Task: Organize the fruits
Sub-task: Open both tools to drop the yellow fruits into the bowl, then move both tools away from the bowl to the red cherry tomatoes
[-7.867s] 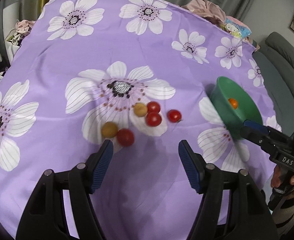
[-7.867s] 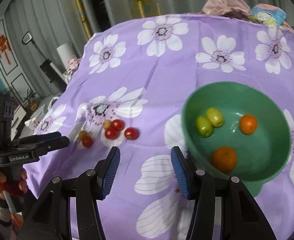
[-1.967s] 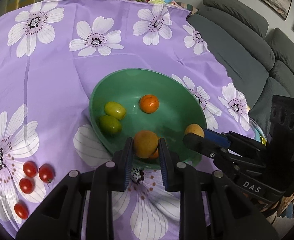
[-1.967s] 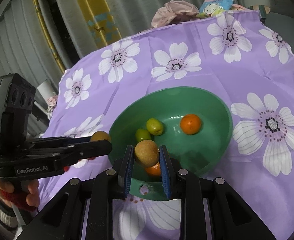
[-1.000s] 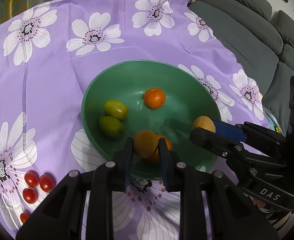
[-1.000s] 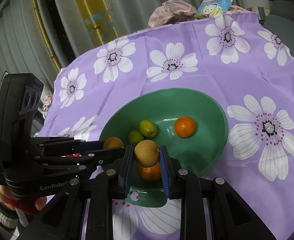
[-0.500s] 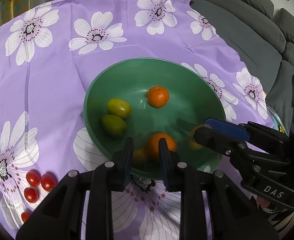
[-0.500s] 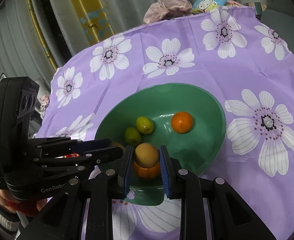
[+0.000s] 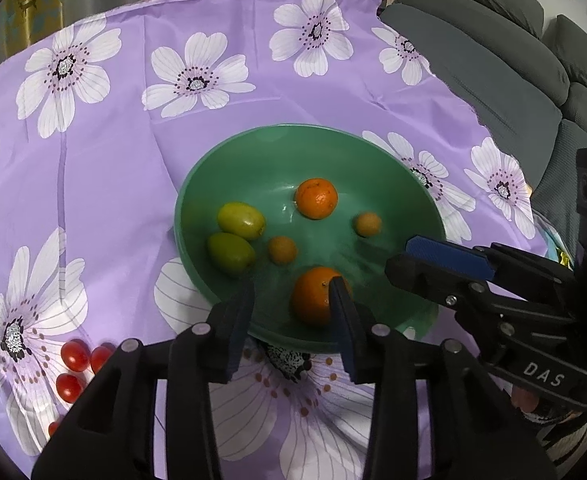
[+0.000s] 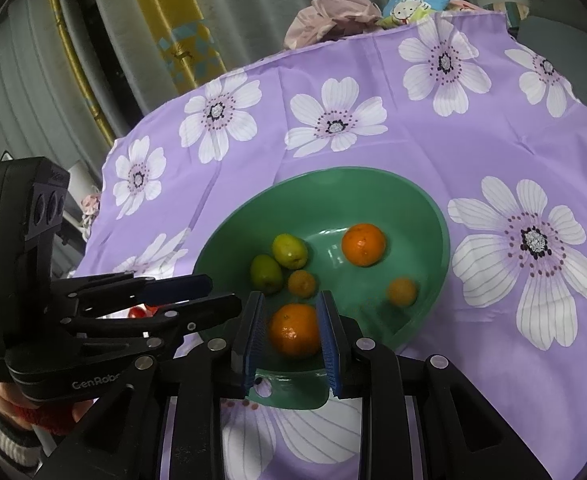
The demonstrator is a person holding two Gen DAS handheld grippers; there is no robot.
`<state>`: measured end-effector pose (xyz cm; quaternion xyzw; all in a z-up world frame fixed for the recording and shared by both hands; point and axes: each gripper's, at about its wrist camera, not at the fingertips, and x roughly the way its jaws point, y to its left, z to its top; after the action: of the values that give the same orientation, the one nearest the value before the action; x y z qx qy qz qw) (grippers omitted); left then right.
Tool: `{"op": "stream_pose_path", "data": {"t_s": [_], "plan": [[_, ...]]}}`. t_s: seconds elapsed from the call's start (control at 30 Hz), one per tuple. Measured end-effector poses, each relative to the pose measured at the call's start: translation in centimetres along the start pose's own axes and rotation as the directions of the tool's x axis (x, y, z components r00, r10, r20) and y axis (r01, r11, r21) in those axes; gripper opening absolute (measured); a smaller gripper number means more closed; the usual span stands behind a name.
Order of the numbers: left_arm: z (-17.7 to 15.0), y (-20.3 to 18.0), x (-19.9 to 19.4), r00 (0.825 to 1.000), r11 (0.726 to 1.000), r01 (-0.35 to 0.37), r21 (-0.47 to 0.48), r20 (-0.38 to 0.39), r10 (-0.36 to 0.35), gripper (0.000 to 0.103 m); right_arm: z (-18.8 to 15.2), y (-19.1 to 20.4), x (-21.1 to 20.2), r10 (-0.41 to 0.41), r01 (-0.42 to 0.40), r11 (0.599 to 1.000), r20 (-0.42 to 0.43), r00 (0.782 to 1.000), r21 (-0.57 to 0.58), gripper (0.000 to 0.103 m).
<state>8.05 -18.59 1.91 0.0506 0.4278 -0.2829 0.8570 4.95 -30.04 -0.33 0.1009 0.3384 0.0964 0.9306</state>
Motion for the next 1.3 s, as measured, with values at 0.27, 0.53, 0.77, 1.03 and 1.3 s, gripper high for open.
{"op": "stream_pose_path", "data": {"t_s": [0.27, 0.53, 0.77, 1.03, 1.3], "plan": [[-0.6, 0.4, -0.7, 1.0, 1.0, -0.014, -0.017, 0.016, 0.014, 0.051, -0.2, 0.2, -0.1, 0.007, -0.006, 1.0, -0.012, 1.0, 0.027, 0.035], [-2.6, 2.3, -2.6, 0.998, 0.993, -0.039, -0.116, 0.037, 0.043, 0.063, -0.5, 0.2, -0.8, -0.001, 0.001, 0.999, -0.004, 1.0, 0.053, 0.053], [-6.1, 5.6, -4.2, 1.0, 0.967, 0.014, -0.254, 0.021, -0.009, 0.078, -1.9, 2.6, -2.0, 0.066, -0.066, 0.998, -0.004, 0.998, -0.005, 0.061], [-10.7, 7.8, -6.7, 1.0, 0.938, 0.018, -0.346, 0.026, -0.01, 0.08, -4.4, 7.9, -2.6, 0.13, -0.143, 0.978, -0.09, 0.987, -0.151, 0.066], [-13.5, 8.6, -9.4, 0.994, 0.928, -0.04, -0.37, 0.076, 0.073, 0.08, -6.0, 10.6, -2.9, 0.114, -0.131, 0.978, -0.111, 0.987, -0.163, 0.066]]}}
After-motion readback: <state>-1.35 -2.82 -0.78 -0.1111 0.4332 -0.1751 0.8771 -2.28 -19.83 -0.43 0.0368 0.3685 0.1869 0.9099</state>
